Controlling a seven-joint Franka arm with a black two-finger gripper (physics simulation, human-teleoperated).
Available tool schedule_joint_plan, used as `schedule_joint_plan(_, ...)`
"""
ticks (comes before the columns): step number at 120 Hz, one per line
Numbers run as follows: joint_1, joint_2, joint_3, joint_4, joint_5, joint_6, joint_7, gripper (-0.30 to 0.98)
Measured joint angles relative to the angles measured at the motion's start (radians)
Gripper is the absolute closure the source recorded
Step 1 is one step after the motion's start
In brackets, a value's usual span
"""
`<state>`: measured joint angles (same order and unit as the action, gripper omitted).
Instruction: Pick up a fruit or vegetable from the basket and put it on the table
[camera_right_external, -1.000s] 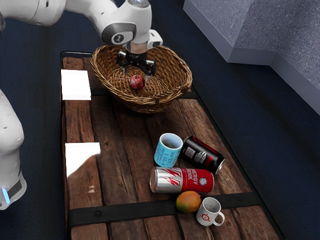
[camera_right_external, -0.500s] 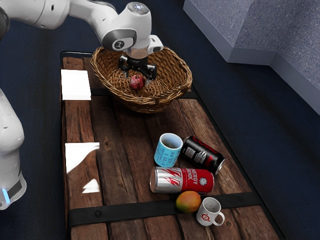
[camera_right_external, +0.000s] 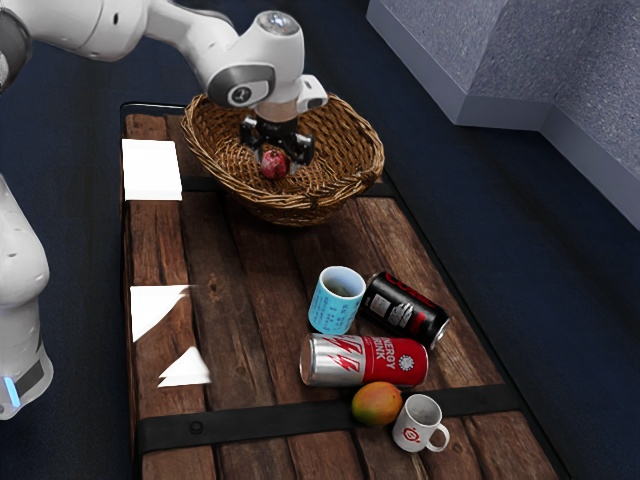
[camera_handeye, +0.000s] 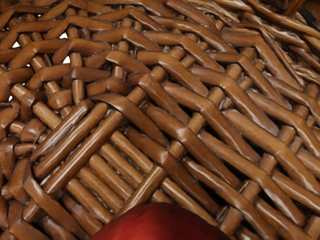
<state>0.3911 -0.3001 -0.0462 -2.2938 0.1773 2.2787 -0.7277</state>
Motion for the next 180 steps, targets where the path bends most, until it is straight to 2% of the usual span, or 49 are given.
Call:
schedule_joint_plan(31, 0.007, 0.02, 0.0, 0.0, -0.001, 0.017, 0.003, 0.23)
schedule_joint_plan(46, 0.009, 0.025, 0.0, 0.0, 0.001, 0.028, 0.002, 0.31)
schedule_joint_plan(68, 0.007, 0.021, 0.0, 0.003, 0.004, 0.037, -0.003, 0.32)
schedule_joint_plan(98, -0.059, -0.088, -0.012, 0.012, -0.03, 0.038, -0.037, 0.34)
schedule_joint_plan(104, -0.066, -0.146, -0.049, 0.009, -0.033, 0.032, -0.051, 0.34)
schedule_joint_plan(113, -0.071, -0.252, -0.156, 0.01, -0.04, 0.007, -0.078, 0.32)
schedule_joint_plan(120, -0.074, -0.283, -0.238, 0.019, -0.055, -0.009, -0.1, 0.33)
schedule_joint_plan(145, -0.081, -0.23, -0.488, 0.127, -0.093, -0.043, -0.196, 0.33)
schedule_joint_plan(160, -0.09, -0.229, -0.549, 0.133, -0.1, -0.057, -0.268, 0.33)
schedule_joint_plan(180, -0.09, -0.215, -0.705, 0.137, -0.103, -0.064, -0.384, 0.33)
